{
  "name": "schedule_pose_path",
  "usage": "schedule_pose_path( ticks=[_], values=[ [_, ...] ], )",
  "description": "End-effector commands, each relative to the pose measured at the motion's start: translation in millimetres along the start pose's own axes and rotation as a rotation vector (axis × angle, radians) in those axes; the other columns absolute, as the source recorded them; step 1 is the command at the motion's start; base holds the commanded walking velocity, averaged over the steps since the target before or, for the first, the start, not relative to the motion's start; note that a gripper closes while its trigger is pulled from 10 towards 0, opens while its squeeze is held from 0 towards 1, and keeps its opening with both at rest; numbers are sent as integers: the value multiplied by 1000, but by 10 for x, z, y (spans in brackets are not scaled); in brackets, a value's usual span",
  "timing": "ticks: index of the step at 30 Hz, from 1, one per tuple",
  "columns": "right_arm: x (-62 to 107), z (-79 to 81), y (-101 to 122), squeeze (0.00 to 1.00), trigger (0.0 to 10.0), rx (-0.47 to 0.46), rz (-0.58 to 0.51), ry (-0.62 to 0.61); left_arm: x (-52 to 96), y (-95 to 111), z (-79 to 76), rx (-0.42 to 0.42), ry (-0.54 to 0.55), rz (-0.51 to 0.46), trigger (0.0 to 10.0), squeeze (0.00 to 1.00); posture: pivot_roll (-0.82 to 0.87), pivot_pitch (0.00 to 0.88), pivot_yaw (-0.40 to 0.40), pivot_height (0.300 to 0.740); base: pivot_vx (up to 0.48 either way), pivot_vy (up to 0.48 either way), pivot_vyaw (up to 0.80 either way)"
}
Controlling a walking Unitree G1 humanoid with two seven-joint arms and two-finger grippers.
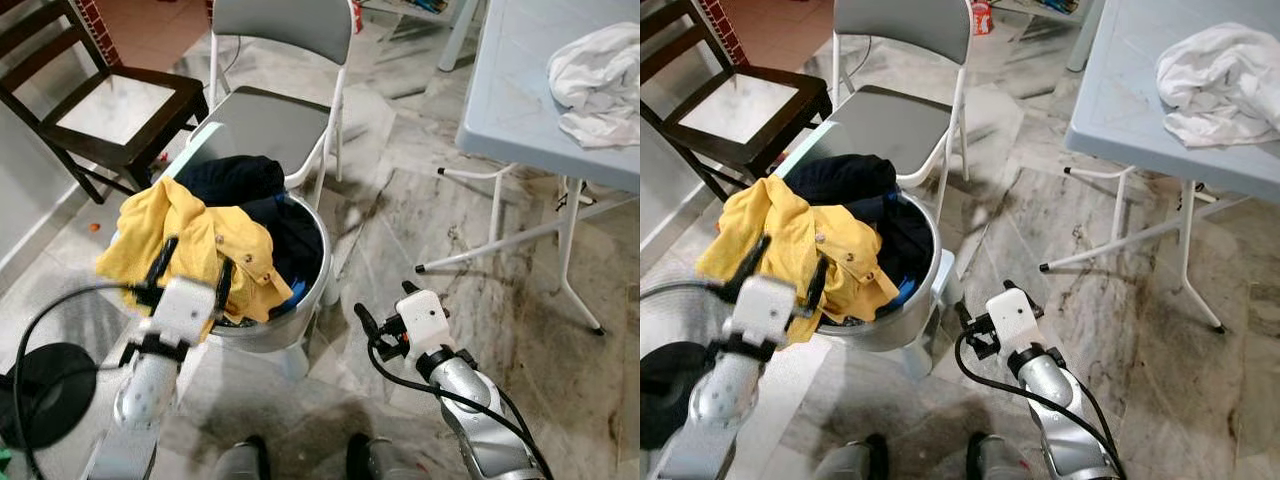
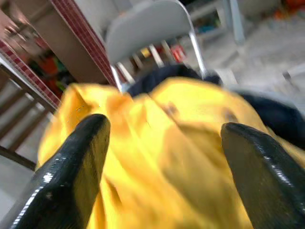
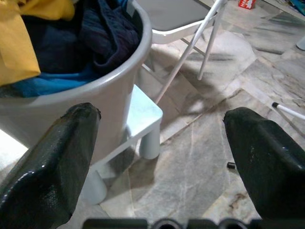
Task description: Hang hanger
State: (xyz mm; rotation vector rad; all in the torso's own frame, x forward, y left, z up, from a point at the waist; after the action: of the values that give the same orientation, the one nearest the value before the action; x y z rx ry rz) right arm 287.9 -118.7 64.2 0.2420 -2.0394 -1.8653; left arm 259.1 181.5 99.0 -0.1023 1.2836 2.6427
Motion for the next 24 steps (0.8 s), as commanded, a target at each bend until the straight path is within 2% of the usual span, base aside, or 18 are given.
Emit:
schedule_pose_path(
  ticks=[1, 2, 3, 5, 8, 9, 16, 24],
  values=[
    [24, 19, -63, 0, 10000, -5, 23, 11, 91, -68, -30, -28, -28, 21, 10000, 1000, 15, 236, -24, 740, 0, 0, 0],
    [24, 18, -64, 0, 10000, -4, 23, 12, 125, -94, -43, -29, -36, 33, 10000, 1000, 15, 236, -24, 740, 0, 0, 0],
    [22, 11, -64, 0, 10000, -1, 25, 13, 210, -133, -124, -19, -89, 45, 10000, 1000, 14, 234, -28, 740, 0, 0, 0],
    [19, 6, -61, 0, 10000, 0, 25, 14, 243, -151, -162, -14, -113, 51, 10000, 1000, 14, 235, -28, 740, 0, 0, 0],
    [13, 9, -60, 0, 10000, 1, 25, 14, 293, -271, -216, 22, -131, 132, 10000, 1000, 13, 237, -29, 740, 0, 0, 0],
    [12, 12, -62, 0, 10000, 1, 25, 14, 320, -365, -245, 36, -131, 185, 10000, 1000, 12, 238, -29, 740, 0, 0, 0],
    [23, 17, -82, 0, 10000, 6, 31, 15, 355, -531, -322, 69, -143, 267, 10000, 1000, 6, 236, -28, 740, 0, 0, 0],
    [18, 0, -78, 0, 10000, 8, 32, 7, 408, -892, -423, 72, -150, 424, 10000, 1000, -6, 234, -23, 740, 0, 0, 0]
  ],
)
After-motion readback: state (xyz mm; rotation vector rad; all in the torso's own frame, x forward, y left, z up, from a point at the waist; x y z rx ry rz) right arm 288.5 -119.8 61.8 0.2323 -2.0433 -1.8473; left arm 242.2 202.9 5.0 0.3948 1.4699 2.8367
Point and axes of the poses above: a point about 5 cm out from each wrist's last joint towards the gripper, its own x axis pointing back from the gripper into the wrist, its own y axis along the axis of the wrist's last joint, z = x × y, the point moved 2 cm from there along -x, pointing out of the wrist towards the gripper, and after that the axes turned 9 degrees about -x, right-handed, at the moved point
